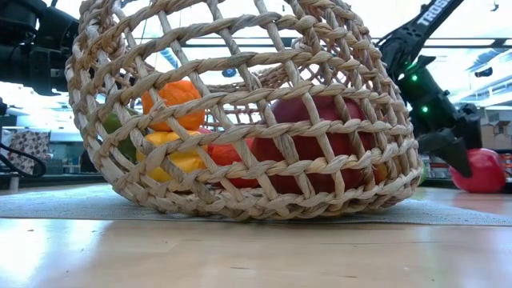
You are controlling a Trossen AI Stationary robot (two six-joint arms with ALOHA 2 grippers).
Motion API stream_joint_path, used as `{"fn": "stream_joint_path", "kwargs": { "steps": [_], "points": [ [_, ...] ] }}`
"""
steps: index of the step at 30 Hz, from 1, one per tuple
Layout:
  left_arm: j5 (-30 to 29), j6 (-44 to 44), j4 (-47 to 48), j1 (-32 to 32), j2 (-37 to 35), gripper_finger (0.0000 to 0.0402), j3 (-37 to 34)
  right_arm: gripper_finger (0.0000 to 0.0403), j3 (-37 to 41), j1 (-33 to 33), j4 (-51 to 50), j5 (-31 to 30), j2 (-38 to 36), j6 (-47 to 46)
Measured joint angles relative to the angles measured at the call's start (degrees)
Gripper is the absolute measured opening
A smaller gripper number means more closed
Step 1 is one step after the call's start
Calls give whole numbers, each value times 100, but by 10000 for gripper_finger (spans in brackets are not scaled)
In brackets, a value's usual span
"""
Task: Build produce basket
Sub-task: Put the red apple into the brown basket
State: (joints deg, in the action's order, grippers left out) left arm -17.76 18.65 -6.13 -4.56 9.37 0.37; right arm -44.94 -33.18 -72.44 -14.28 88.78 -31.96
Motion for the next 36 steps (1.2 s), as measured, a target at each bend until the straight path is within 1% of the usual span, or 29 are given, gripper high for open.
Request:
{"fn": "stream_joint_path", "kwargs": {
  "steps": [5, 9, 12, 16, 20, 25, 32, 34, 36],
  "points": [
    [0, 0, 0, 1, 0, 29, 2, 373, -116, -7, 94, -344, 32, 102],
    [0, 0, 0, 0, 0, 28, 1, 363, -231, 12, 97, -432, 50, 193],
    [0, -1, 0, 0, 0, 32, 0, 351, -250, 87, 73, -424, 47, 182],
    [0, 0, 0, 1, 0, 36, 0, 348, -252, 245, 46, -408, 45, 155],
    [0, 0, 0, -1, 0, 34, 1, 347, -288, 505, -114, -187, 19, 150],
    [0, 0, 0, 1, 0, 30, 2, 347, -570, 1110, -382, -112, -351, -13],
    [0, 0, 0, -1, 0, 36, 0, 346, -862, 2245, 316, -123, -1415, -391],
    [0, 0, 0, 0, 0, 36, 1, 346, -864, 2624, 532, -304, -1755, -549],
    [0, 0, 0, 0, 0, 34, -1, 346, -864, 3002, 685, -702, -2094, -745]
  ]
}}
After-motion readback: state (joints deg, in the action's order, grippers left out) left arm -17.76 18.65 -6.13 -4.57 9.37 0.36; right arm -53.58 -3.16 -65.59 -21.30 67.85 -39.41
